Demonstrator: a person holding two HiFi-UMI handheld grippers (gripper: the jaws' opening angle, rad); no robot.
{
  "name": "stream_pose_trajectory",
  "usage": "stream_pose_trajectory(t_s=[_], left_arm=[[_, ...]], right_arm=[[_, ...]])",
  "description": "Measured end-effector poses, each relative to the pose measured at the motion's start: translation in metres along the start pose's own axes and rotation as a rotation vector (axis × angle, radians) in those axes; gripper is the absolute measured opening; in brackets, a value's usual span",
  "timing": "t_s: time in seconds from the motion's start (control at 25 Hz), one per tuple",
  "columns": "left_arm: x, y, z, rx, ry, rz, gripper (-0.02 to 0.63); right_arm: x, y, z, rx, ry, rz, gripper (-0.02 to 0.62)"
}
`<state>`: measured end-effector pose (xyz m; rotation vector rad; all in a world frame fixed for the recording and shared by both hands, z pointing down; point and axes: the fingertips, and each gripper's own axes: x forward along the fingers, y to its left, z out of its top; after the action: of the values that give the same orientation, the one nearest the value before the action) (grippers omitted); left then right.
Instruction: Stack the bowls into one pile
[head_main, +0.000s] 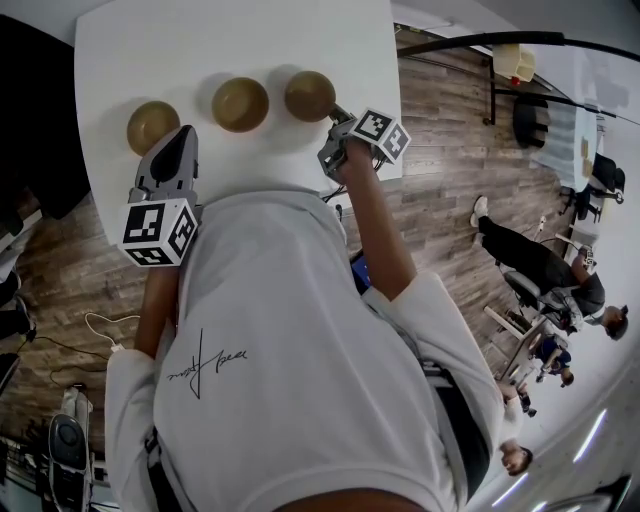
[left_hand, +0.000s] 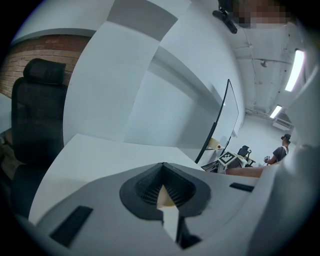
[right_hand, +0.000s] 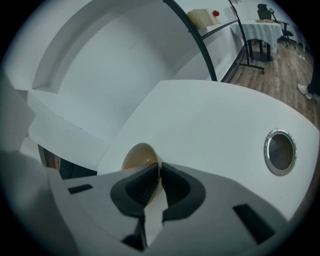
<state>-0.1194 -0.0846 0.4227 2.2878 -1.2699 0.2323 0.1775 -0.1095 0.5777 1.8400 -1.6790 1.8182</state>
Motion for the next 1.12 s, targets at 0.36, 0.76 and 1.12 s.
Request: stream_pose_trajectory(t_s=[0.36,0.76,1.12], left_arm=[[-0.002,-0.001,0.000,-0.011,-0.003,0.002,0.003],[-0.004,0.001,0.000,-0.019,-0.009,-0.001,0.003],[-0.002,0.003,-0.001,-0.036,-0.009,-0.003,0.003]], right_arm=[[-0.007,0.007,-0.001,0.035,-0.006,0.036,0.029],[-0.011,0.024,-0.002,0.048,-0.002,0.085,0.029],[-0.013,0.041,-0.005,0.042,0.012,0.122,0.029]])
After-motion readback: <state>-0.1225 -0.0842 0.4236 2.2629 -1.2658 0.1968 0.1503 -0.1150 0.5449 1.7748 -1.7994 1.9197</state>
